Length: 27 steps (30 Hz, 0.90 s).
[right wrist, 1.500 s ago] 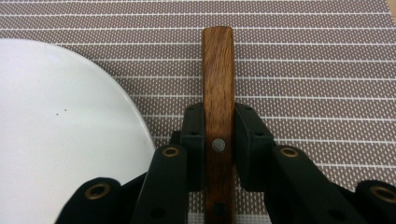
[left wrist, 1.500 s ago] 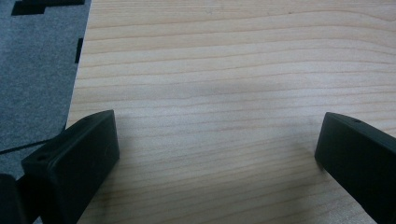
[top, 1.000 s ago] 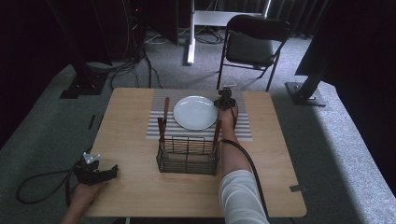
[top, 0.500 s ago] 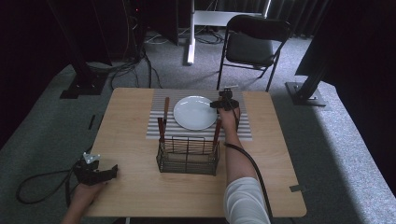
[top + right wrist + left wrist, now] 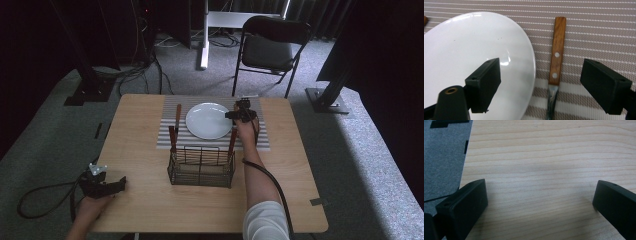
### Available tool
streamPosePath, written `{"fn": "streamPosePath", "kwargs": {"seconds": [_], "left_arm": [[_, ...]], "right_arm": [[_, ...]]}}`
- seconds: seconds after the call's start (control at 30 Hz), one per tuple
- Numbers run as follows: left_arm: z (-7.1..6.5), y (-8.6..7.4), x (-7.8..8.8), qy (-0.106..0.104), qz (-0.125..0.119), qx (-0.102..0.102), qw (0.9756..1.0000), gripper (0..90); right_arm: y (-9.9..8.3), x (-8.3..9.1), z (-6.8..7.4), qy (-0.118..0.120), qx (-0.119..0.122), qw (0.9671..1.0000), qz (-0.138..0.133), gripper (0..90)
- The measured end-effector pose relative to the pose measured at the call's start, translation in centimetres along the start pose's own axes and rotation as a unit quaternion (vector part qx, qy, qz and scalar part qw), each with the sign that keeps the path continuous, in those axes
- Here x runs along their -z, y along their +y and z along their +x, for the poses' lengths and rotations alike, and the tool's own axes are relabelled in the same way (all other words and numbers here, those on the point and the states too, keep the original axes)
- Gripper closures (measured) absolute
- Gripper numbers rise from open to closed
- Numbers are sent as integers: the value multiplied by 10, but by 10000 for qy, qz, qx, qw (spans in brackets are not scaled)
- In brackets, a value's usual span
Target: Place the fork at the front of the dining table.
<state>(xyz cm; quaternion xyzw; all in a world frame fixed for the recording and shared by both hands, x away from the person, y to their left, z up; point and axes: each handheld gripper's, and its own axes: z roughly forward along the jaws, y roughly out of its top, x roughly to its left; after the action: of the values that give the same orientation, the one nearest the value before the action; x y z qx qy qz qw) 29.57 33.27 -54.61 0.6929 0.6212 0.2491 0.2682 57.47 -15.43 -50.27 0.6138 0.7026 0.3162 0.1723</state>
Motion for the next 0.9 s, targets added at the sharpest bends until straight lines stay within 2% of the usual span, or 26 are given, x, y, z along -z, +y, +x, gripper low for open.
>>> {"fn": "streamPosePath", "kwargs": {"seconds": [0.3, 0.63, 0.9], "left_arm": [[0, 0, 0, 0, 3, 0, 10000, 0], [0, 0, 0, 1, 3, 1, 10000, 0], [0, 0, 0, 1, 2, 3, 10000, 0]], "right_arm": [[-16, 21, -5, 156, -79, 9998, -124, 165], [-32, 43, -11, 99, 44, 9997, -233, 165], [-46, 58, -15, 174, 136, 9992, -339, 165]]}}
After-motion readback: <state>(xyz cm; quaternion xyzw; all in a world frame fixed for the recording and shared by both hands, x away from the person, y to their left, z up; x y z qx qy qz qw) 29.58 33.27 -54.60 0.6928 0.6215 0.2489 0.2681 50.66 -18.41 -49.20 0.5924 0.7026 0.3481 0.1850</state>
